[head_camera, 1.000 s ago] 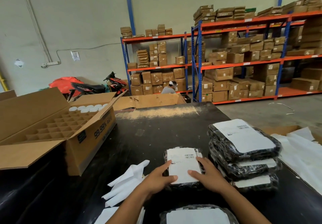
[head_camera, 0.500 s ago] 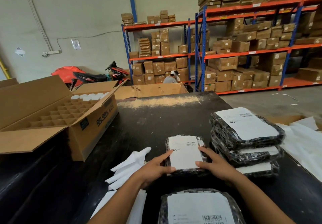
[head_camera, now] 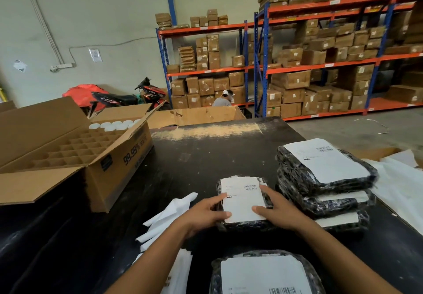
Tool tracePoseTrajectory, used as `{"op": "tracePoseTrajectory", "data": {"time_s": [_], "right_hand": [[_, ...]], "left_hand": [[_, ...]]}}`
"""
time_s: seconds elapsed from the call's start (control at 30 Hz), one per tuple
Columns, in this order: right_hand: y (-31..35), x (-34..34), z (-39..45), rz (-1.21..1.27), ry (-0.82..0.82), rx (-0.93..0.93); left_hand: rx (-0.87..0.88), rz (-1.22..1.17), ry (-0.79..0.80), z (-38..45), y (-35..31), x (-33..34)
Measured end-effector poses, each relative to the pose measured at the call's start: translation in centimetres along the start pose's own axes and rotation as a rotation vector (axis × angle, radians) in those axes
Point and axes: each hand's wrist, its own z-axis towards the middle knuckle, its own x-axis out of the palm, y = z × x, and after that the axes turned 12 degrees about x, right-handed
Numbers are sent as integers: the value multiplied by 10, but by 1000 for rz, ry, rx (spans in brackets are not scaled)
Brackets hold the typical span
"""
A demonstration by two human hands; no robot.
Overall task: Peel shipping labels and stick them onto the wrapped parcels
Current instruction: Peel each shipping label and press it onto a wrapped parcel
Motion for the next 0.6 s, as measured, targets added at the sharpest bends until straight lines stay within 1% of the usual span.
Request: {"op": "tracePoseTrajectory", "data": {"time_s": [0.03,0.1,0.2,0.33,0.47,0.53,0.6], "right_hand": [[7,0,-1,-109,-22,20],[14,3,-1,-235,-56,58],[13,9,-1,-298,-90,39],[20,5,11,-404,-67,101],[40,0,31,-474,-94,117],[43,5,36,-465,-92,149],[42,9,39,-421,-104,182]], "left_hand": [[15,82,-1,4,-4,0],[16,242,-24,9,-6,2],[40,361,-32,6,-4,4],[56,551,-28,10,-11,3],[-79,737,48,45,-25,9],[-132,780,47,59,-28,10],[-147,819,24,67,-26,7]]}}
